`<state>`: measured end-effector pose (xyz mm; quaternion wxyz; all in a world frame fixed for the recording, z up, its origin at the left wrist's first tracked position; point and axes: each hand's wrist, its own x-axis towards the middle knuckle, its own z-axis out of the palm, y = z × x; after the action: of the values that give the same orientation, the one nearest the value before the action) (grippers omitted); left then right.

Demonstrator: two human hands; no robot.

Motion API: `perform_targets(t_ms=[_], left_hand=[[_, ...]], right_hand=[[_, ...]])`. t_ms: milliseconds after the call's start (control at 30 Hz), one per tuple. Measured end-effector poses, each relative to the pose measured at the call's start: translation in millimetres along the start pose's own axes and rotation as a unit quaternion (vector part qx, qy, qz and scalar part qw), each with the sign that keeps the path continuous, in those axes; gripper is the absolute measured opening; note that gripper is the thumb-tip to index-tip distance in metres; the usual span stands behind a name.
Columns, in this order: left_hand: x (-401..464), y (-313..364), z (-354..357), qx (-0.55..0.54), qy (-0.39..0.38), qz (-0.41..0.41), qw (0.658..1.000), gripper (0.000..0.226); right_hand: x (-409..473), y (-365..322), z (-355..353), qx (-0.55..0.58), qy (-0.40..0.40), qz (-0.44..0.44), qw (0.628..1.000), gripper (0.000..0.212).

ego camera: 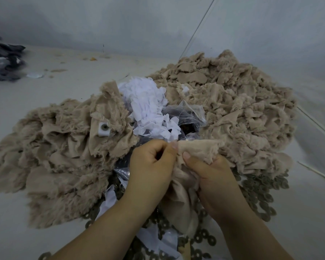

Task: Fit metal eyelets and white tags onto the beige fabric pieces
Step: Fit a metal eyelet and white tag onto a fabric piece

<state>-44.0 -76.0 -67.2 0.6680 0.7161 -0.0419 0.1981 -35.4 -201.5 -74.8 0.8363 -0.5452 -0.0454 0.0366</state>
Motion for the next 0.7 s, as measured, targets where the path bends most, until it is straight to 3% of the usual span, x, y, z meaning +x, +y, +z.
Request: perform_targets(t_ms=[133,233,433,533,700], left_hand=[[-1.3,-3.6,0.6,0.006,0.003,0.003,1.0,0.039],[-0.7,-3.0,0.9,0.018,0.013,0.012,1.0,0.039],[3.4,-1.3,-0.4,0.0,0.045,-0.014,0.999,0.043],[0.8,-0.6,-1.6,-0.033,-0.003,-0.008,0.999,0.049],[-2.8,-3.5,-1.9,0.009,-0.014,-0.02,1.0,0.023]], right_hand=[[0.8,-0.2,-1.2,0.027,0.014,0.012,0.999,0.026],[0.6,-2.2,-0.9,0.041,0.005,0.025,0.999,0.019],[-0.4,-1.7,-1.9,-0.007,-0.048,0.022,0.999,0.023],[0.6,-1.7,-2.9,-0.019,-0.039,0.004,0.999,0.024],[3.5,-1.0,-1.7,-0.036,0.008,0.046,0.998,0.041]])
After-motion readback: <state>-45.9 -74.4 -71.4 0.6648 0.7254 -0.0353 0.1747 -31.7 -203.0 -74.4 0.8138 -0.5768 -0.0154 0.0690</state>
